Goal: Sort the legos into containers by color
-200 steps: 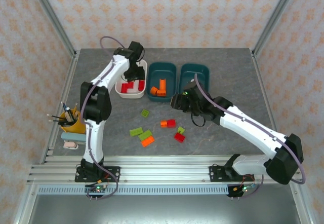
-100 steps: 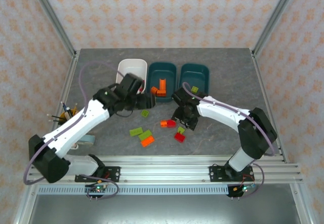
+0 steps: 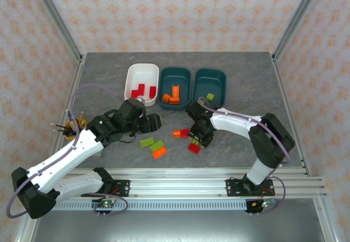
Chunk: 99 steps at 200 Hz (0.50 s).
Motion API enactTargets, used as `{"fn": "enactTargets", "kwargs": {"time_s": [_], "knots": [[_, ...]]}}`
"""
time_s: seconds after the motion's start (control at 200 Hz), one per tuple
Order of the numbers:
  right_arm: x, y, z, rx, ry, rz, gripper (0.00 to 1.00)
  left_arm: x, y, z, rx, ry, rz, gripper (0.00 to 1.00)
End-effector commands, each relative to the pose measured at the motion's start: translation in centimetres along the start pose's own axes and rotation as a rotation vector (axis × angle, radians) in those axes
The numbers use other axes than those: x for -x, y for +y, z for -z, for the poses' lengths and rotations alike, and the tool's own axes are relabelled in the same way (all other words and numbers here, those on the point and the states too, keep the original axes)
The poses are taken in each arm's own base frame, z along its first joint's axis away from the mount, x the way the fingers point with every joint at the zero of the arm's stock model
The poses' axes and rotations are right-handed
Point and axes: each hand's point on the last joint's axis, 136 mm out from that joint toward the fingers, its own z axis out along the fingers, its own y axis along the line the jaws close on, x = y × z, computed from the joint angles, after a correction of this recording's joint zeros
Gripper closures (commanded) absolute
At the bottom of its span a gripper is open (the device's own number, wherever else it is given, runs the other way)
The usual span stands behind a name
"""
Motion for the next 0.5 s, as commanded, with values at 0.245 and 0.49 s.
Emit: {"fn": "enactTargets", "kwargs": {"time_s": [0.245,0.49], "knots": [[1.2,-0.3,1.2,-0.011,-0.09,0.012,0.68,0.4,0.0,0.1,0.0,-0.034,0.02,0.22],[3.1,0.4,6.9,-0.031,-0.233,0.151,0.69,1.4,-0.8,0.7,-0.02,-0.066,0.047,0.22]]}}
